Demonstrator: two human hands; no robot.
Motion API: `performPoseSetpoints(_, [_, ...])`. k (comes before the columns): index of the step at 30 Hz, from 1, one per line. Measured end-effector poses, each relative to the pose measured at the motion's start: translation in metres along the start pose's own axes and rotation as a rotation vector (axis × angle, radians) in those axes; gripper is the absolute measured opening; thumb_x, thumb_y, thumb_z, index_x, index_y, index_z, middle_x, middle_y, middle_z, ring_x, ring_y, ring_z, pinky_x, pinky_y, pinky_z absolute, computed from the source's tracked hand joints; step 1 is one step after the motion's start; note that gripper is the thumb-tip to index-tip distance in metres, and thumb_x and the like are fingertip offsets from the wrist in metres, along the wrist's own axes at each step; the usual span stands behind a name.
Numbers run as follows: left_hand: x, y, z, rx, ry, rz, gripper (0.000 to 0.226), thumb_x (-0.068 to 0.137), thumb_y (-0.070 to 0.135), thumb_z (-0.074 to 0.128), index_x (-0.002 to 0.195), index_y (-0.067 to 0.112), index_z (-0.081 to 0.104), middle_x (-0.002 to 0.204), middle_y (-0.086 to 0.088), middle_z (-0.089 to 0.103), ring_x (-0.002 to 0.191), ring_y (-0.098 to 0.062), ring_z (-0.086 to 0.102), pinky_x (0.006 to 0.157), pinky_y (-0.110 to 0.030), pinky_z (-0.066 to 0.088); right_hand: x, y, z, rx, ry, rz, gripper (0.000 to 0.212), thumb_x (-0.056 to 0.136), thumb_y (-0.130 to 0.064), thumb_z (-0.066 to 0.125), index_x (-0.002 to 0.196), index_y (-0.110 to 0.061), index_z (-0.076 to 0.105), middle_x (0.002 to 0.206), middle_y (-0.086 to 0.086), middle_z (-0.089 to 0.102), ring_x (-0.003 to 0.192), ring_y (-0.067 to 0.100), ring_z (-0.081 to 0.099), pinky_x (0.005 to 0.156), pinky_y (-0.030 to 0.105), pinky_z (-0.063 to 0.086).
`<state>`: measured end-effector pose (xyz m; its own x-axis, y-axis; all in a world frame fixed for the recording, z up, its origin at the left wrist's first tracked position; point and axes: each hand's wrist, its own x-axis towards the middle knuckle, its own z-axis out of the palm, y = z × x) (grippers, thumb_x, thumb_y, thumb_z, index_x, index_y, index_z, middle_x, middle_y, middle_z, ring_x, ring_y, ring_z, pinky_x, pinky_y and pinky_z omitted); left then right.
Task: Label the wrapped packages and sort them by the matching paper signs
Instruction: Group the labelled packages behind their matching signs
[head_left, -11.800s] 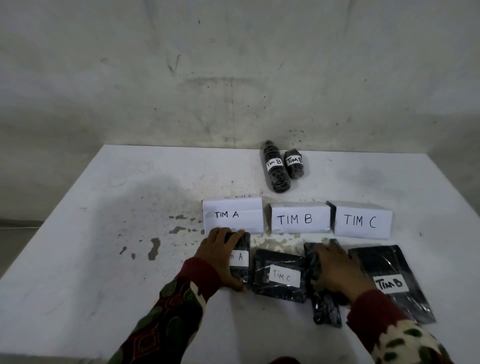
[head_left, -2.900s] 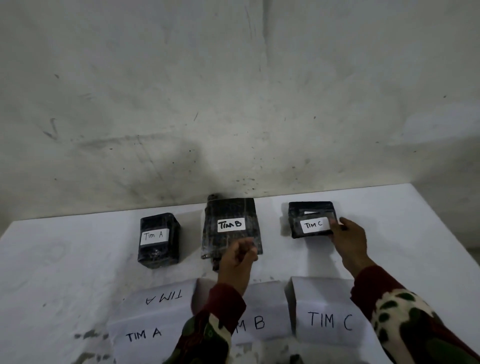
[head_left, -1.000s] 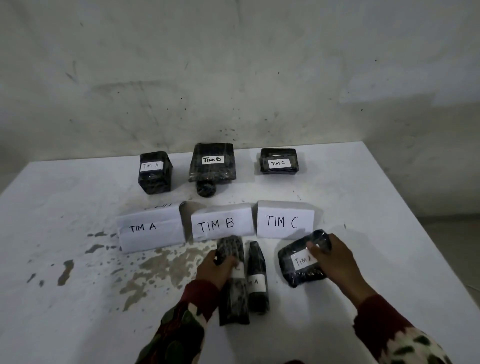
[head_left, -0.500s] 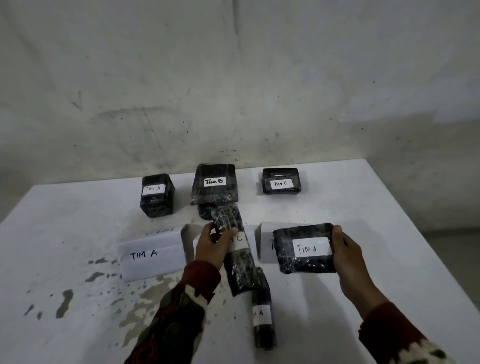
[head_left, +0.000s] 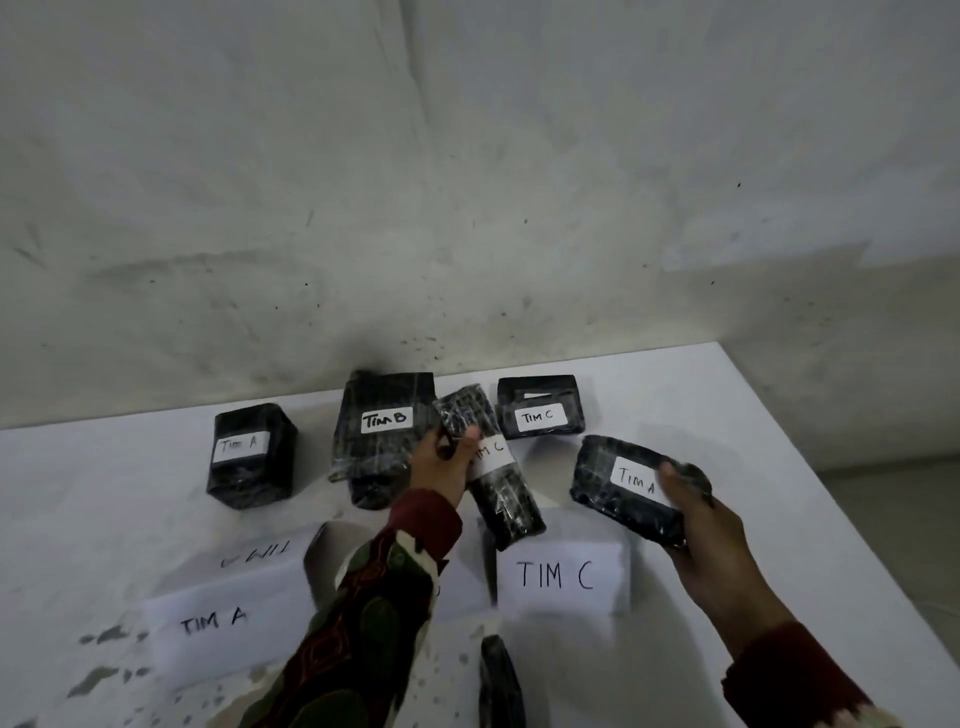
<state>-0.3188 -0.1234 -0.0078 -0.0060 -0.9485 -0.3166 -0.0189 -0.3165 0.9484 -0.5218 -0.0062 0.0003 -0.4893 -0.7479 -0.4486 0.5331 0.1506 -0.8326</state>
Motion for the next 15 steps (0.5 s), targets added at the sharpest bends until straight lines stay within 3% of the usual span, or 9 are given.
performPoseSetpoints(2, [0.017,0.002,0.012,0.007,0.009,-0.010,0.037,0.086,0.021,0.060,0.118,0.004,0.052,0.115,-0.017,0.060,0.101,-0.029,0.058,0.093,-0.046,0.049,0.011,0.000,0.001,0.005,0.022,0.011,0.010,0.086,-0.015,0.061,0.096,-0.014,0.063,0.088,0.006,0.069,0.079,0.019,0.066,0.053,0.024,0.057])
performPoseSetpoints(6, [0.048,0.006,0.034,-0.007,0.036,-0.024,0.040,0.087,0.019,0.060,0.122,0.004,0.047,0.101,-0.013,0.056,0.078,-0.017,0.055,0.069,-0.029,0.049,0.029,0.003,0.003,0.006,0.067,0.020,0.005,0.086,-0.016,0.061,0.089,-0.016,0.065,0.087,0.006,0.070,0.078,0.019,0.066,0.056,0.027,0.057])
performPoseSetpoints(13, [0.087,0.008,0.061,0.049,0.057,-0.012,0.040,0.086,0.021,0.062,0.120,0.001,0.052,0.091,-0.013,0.059,0.087,-0.023,0.057,0.087,-0.038,0.050,0.050,0.010,0.002,0.006,0.087,0.001,0.008,0.085,-0.020,0.061,0.090,-0.016,0.066,0.077,0.002,0.075,0.072,0.016,0.071,0.053,0.025,0.055])
performPoseSetpoints(15, [0.093,0.010,0.067,0.172,0.041,0.045,0.040,0.087,0.023,0.061,0.122,0.006,0.054,0.097,-0.012,0.061,0.090,-0.023,0.058,0.086,-0.031,0.048,0.052,0.013,0.002,0.010,0.082,0.000,0.010,0.085,-0.021,0.061,0.092,-0.015,0.066,0.078,0.003,0.075,0.072,0.016,0.071,0.051,0.024,0.055])
